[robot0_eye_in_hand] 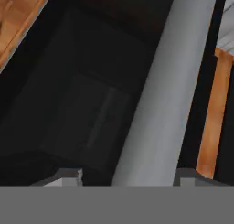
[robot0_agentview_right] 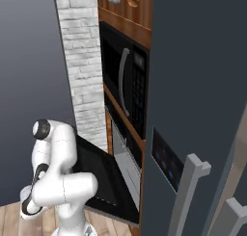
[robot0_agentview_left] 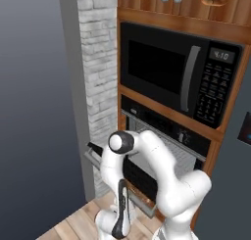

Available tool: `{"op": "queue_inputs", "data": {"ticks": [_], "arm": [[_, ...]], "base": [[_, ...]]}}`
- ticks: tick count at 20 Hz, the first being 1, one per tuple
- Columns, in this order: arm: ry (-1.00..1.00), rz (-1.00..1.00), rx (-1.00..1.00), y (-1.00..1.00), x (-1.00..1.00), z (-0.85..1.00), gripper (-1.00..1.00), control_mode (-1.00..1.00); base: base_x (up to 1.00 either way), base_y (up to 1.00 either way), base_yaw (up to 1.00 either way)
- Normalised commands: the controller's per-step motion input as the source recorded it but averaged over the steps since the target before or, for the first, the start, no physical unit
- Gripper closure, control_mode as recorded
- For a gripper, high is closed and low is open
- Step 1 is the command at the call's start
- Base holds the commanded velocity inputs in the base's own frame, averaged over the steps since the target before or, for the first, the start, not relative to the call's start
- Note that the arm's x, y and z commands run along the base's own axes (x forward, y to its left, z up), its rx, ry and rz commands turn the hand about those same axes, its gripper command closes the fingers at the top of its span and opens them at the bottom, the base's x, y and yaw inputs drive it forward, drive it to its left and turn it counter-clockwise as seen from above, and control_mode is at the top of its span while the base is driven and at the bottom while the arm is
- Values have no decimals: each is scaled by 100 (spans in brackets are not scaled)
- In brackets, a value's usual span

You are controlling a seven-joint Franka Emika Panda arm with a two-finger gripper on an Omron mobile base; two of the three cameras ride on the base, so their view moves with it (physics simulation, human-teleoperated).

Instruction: Take the baked cake out of the oven and place it on the plate for cooling. Then close the oven door.

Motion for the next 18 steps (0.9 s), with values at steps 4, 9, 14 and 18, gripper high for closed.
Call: {"op": "queue_inputs", "data": {"ticks": [4,9,14,18], "arm": [[54,18,58,20,-41,39,-100,-100],[59,23,67,28,-15,46,-100,-100],[54,22,69,21,-4,25,-100,-100],[46,8,48,38,-3,48,-100,-100]], "base": [[0,0,0],[0,0,0],[0,0,0],[0,0,0]]}}
